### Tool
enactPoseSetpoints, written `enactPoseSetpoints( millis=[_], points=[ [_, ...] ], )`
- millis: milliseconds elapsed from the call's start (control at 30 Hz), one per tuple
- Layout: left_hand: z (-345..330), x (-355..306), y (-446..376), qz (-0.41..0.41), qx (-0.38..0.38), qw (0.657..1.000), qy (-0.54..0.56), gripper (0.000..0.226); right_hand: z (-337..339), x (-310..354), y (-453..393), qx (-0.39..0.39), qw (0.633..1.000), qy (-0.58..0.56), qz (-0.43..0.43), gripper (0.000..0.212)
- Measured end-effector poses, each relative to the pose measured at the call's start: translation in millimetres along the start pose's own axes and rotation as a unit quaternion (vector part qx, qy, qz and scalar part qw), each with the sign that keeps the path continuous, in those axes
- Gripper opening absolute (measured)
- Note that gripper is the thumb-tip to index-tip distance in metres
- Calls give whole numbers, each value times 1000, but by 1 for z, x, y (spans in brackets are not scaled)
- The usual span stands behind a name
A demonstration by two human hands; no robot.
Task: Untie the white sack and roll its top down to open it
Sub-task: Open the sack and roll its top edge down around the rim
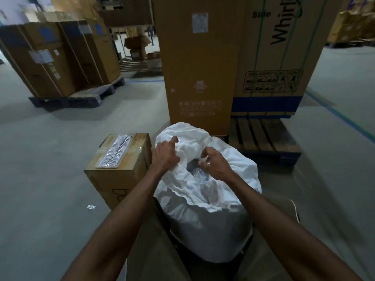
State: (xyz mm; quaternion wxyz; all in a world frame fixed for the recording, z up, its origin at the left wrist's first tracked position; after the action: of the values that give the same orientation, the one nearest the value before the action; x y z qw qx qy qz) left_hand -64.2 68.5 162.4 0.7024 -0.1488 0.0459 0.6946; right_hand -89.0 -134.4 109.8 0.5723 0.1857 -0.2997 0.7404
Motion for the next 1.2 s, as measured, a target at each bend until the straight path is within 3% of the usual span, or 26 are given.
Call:
enactPoseSetpoints(
  millis=[167,300,367,467,600,667,800,900,1000,1067,1200],
  points=[
    [11,21,7,-75,-4,996,-41,74,-12,22,-51,5,993,109,33,63],
    [21,42,8,-140,-2,989,-49,49,-25,47,-86,25,976,204,71,108],
    [26,57,12,-191,-6,978,-82,38,-27,55,-102,35,974,210,71,118],
    [30,81,22,-224,-22,971,-80,32,-24,62,-125,74,973,212,62,108],
    [35,101,26,-130,10,991,-40,34,-30,67,-136,129,949,266,105,61],
    [37,100,22,-71,14,997,-4,36,-36,69,-134,117,950,259,127,56],
    [35,74,3,2,-138,988,65,56,-46,82,-128,76,957,231,159,47],
    [32,60,-16,37,-123,991,39,77,-44,95,-127,26,967,180,176,32],
    [35,62,-30,20,-142,989,30,48,-30,97,-130,9,977,120,175,31],
    [42,65,-35,-27,-155,987,15,29,-17,91,-131,43,978,118,168,38],
    [58,66,-30,-85,-134,987,13,15,2,63,-130,138,951,235,145,45]
  ],
)
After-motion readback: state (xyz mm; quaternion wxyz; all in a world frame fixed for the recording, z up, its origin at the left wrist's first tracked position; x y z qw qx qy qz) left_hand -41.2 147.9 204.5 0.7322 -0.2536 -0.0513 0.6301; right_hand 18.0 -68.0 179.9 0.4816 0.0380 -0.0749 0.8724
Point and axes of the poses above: each hand's wrist, its own y-axis away from the middle knuckle, its own z-axis out of the back of the hand, x = y × z, the point moved 1 cm from there along -y, towards the middle knuckle, and after that the axes turned 7 degrees about z, right-handed, at the moved point
